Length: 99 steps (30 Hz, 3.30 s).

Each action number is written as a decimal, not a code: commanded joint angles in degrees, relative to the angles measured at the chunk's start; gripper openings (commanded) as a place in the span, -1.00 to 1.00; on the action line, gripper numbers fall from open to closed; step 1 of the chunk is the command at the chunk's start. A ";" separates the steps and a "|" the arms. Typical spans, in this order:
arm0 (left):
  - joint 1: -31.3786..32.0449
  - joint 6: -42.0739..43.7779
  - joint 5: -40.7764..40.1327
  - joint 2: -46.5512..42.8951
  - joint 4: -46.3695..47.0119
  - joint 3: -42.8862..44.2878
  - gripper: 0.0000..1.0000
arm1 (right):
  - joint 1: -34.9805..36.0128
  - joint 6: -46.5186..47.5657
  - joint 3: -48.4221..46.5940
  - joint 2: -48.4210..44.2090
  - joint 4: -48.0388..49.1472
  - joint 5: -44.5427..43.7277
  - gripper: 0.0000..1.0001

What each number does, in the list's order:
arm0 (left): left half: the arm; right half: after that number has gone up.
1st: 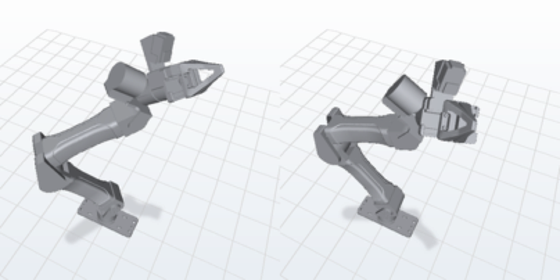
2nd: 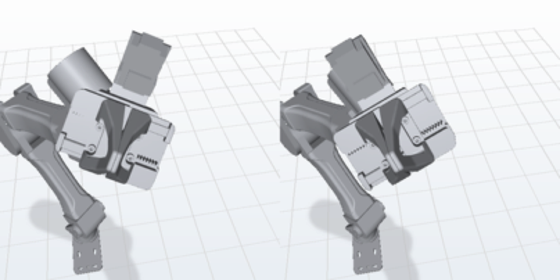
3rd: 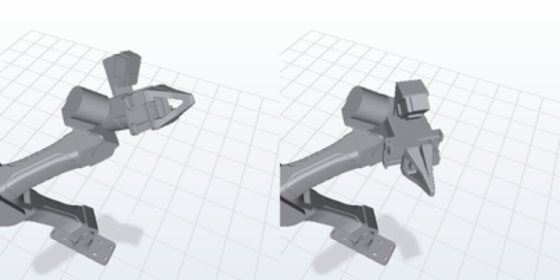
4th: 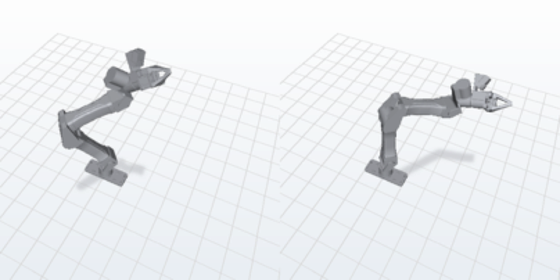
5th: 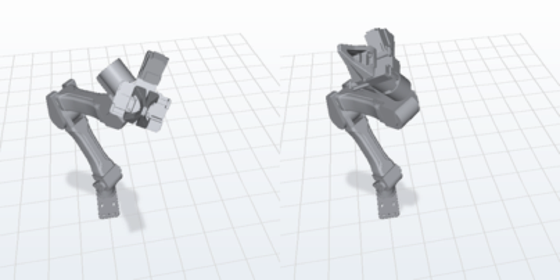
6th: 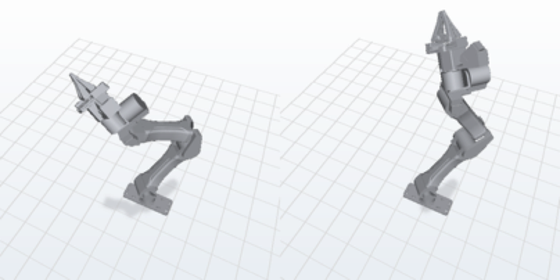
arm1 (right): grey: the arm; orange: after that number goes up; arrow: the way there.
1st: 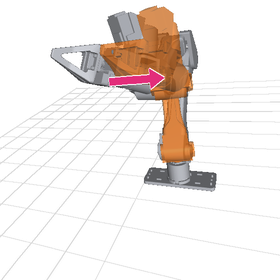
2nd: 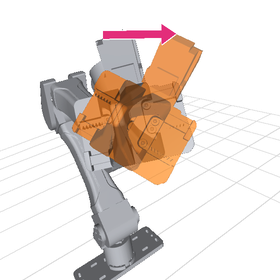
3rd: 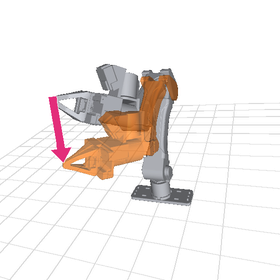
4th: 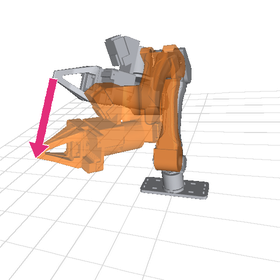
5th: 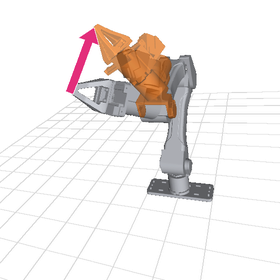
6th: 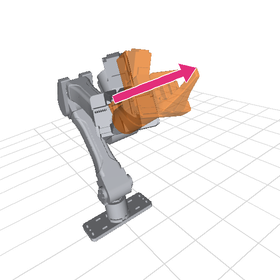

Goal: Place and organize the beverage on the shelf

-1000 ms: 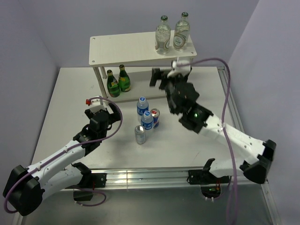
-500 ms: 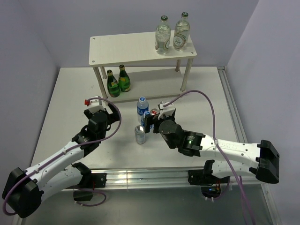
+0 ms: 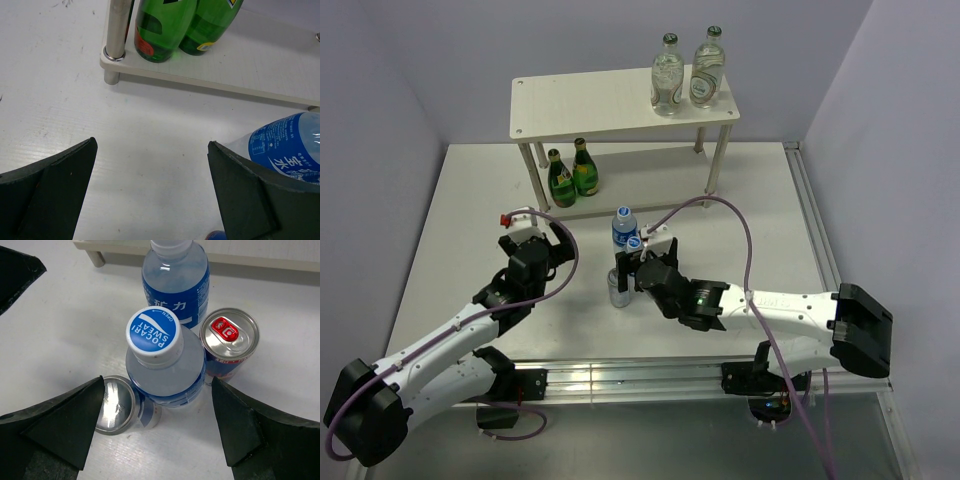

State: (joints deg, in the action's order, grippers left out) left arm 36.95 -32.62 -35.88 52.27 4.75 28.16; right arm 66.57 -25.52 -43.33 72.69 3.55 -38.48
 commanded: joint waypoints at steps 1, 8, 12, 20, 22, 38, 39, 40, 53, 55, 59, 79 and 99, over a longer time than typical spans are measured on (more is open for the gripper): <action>-0.21 -0.43 -0.24 -0.94 0.34 -0.13 0.99 | 0.14 -1.29 -1.76 1.05 2.69 -1.51 0.89; -0.21 -0.34 -0.33 -0.94 0.34 -0.04 0.99 | 0.06 -1.46 -2.72 4.65 3.48 -1.60 0.82; -0.21 -0.34 -0.42 -1.38 0.26 -0.21 0.99 | 0.14 -1.46 -3.51 6.50 3.30 -1.60 0.61; -0.21 -0.25 -0.42 -1.56 0.08 -0.13 0.99 | 0.06 -1.29 -4.31 7.21 2.43 -2.48 -0.20; -0.21 -0.25 -0.33 -1.56 0.25 -0.13 0.99 | 0.14 -1.11 -4.39 6.95 2.34 -2.22 -0.39; -0.21 -0.34 -0.42 -2.09 0.17 -0.30 0.99 | 0.14 -0.41 -4.92 6.15 2.69 -2.39 0.67; -0.21 -0.25 -0.42 -2.17 0.17 -0.39 0.99 | 0.14 0.29 -5.36 6.85 2.86 -2.91 0.68; -0.21 -0.34 -0.42 -2.09 0.17 -0.39 0.99 | 0.14 0.47 -5.62 7.20 3.13 -3.00 0.68; -0.21 -0.16 -0.86 -2.17 -0.09 -0.39 0.99 | -0.91 2.93 -12.56 16.08 5.33 -6.08 0.70; -0.21 -0.07 -0.86 -2.26 -0.10 -0.39 0.99 | -1.35 2.84 -13.27 16.96 5.24 -6.08 0.70; -0.30 -0.07 -0.69 -2.26 -0.01 -0.39 0.99 | -2.31 2.49 -14.06 18.54 5.33 -6.52 0.70; -0.21 -0.07 -0.33 -1.03 0.43 -0.30 0.99 | -3.72 2.58 -12.48 23.29 12.98 -7.75 -0.84; -0.21 -0.25 -1.04 -2.52 -0.10 -0.39 0.99 | 6.21 2.92 -19.50 -7.63 -11.54 -16.88 -1.00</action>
State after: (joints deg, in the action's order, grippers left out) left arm 36.93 -32.62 -35.92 51.09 4.67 27.94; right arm 73.12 -24.51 -56.42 70.19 -9.74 -47.37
